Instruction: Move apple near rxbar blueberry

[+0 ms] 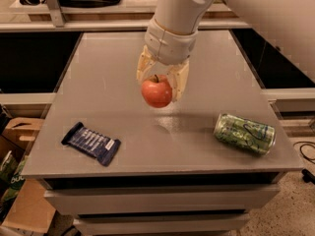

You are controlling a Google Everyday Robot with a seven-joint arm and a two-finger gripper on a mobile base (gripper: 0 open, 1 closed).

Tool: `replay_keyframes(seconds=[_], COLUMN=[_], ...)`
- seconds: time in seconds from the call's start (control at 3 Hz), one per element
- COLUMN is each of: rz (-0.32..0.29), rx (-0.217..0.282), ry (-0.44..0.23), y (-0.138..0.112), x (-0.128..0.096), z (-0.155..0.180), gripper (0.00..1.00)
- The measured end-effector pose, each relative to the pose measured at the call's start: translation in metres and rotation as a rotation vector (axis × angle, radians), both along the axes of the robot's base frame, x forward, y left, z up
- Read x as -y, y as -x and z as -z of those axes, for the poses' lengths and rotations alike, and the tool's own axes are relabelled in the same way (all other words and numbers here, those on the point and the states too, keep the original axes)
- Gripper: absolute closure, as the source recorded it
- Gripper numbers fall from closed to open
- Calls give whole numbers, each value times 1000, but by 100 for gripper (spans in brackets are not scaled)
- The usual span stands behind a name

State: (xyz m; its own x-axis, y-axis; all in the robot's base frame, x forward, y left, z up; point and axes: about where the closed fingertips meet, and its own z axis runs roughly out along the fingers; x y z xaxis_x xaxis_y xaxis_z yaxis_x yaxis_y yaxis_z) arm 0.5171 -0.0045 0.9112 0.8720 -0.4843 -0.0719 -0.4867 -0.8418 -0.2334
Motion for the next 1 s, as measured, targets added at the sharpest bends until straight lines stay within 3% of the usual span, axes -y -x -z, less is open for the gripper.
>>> replay_keyframes(seconds=[0.67, 1.0], rz=[-180, -229], rx=[-68, -96], ry=[-55, -91], y=[71, 86], x=[-38, -60], z=[11, 17], gripper=[100, 100])
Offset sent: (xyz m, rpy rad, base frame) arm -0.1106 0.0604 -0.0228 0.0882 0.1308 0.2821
